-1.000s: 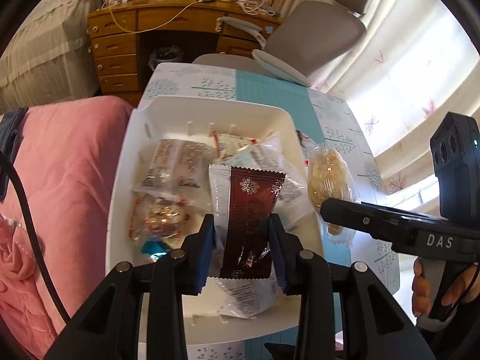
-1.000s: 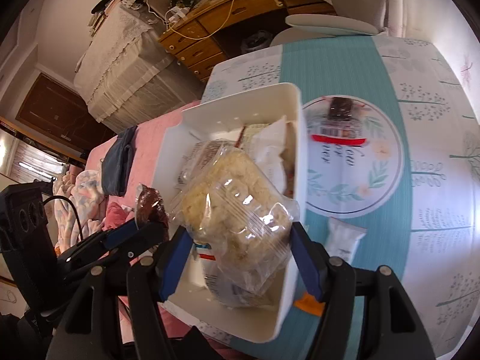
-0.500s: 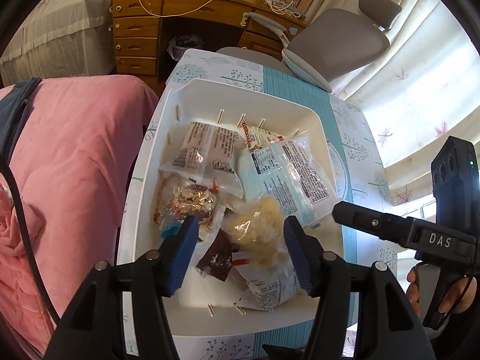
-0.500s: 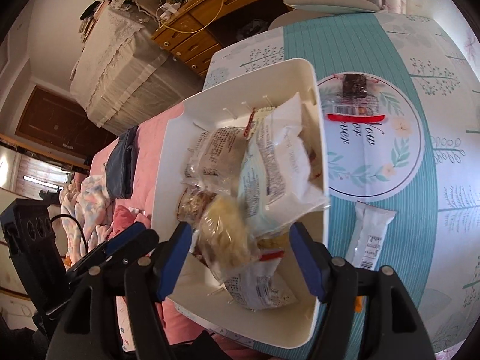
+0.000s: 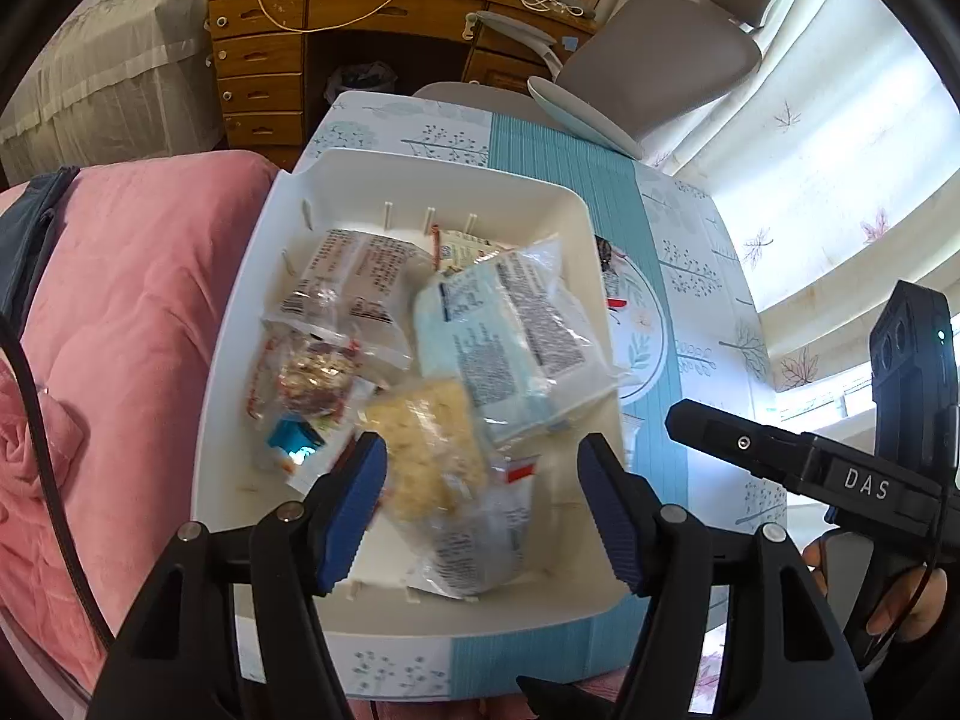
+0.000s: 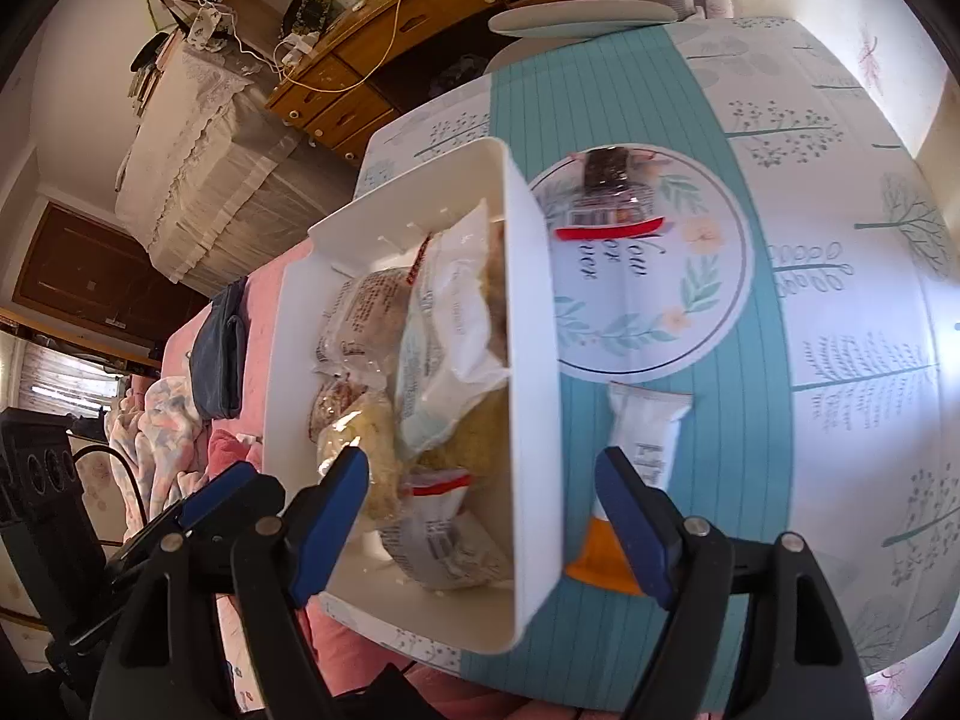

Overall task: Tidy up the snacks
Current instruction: 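Move both grippers back to the plate, right toward the red-striped packet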

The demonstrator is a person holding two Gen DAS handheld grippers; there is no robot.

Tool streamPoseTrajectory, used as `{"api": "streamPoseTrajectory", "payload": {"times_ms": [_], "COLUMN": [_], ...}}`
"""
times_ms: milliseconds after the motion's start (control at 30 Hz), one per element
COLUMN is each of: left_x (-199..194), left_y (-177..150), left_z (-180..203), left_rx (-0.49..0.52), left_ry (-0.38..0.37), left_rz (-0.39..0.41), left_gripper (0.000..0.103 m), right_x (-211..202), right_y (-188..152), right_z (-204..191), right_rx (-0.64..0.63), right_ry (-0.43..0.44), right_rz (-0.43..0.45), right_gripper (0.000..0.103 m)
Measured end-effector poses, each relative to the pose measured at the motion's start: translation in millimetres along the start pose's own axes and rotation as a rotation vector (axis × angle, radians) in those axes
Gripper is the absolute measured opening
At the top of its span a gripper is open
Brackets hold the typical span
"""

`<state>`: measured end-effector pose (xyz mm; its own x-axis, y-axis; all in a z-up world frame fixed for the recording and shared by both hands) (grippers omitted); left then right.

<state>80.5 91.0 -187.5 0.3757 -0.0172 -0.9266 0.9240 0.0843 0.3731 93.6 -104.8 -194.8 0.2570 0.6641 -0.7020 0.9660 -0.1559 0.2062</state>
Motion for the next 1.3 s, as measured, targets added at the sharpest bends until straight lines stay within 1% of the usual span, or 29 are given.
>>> {"api": "streamPoseTrajectory", "payload": {"times_ms": [100, 133, 300, 367, 633, 700, 767, 867, 900, 1000, 1100, 1200, 1300], "left_x": [-5, -6, -11, -10, -4, -1, 3, 8, 10, 16, 23, 32, 48], "left_y": [-3, -3, -6, -9, -32, -39, -47, -60, -63, -71, -77, -80, -82], "left_z": [18, 23, 55, 68, 111, 121, 132, 148, 152, 169, 187, 200, 205], "left_rx": [-0.015, -0.018, -0.058, -0.091, -0.184, -0.196, -0.192, -0.17, -0.161, -0.119, -0.055, -0.03, -0.043], "left_ry": [-0.006, -0.005, 0.012, 0.023, 0.055, 0.069, 0.1, 0.172, 0.182, 0.226, 0.272, 0.276, 0.298], "left_rz": [-0.002, -0.001, 0.0, -0.005, -0.03, -0.033, -0.034, -0.019, -0.016, 0.005, 0.027, 0.036, 0.014], "left_gripper": [0.067, 0.07, 0.072, 0.079, 0.083, 0.083, 0.083, 0.083, 0.083, 0.083, 0.083, 0.083, 0.083], "right_x": [-14, -19, -42, -50, -72, -75, -77, -78, -77, -73, -67, -60, -50], "right_y": [3, 5, 17, 22, 43, 49, 56, 70, 76, 86, 96, 103, 107], "right_z": [9, 13, 35, 44, 78, 86, 91, 96, 98, 101, 103, 104, 102], "right_rx": [-0.008, -0.012, -0.038, -0.055, -0.151, -0.166, -0.19, -0.236, -0.252, -0.279, -0.317, -0.353, -0.4], "right_ry": [-0.011, -0.014, -0.041, -0.048, -0.091, -0.085, -0.085, -0.088, -0.088, -0.072, -0.068, -0.057, -0.051], "right_rz": [0.005, 0.006, -0.008, -0.015, -0.064, -0.077, -0.085, -0.087, -0.088, -0.093, -0.094, -0.077, -0.067], "right_gripper": [0.078, 0.078, 0.078, 0.078, 0.078, 0.078, 0.078, 0.078, 0.078, 0.078, 0.078, 0.078, 0.078]}}
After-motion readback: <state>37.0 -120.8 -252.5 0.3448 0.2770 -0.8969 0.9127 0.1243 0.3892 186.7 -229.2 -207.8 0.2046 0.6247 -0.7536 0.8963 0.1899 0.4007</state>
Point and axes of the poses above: each gripper's, at about its wrist camera, not at the fingertips, and x roughly the way its jaws point, z to its right, y to its top, the point moved 5 cm from there along x, roughly the way its jaws point, and after that the axes turned 14 degrees about y, right-handed, at the moved point
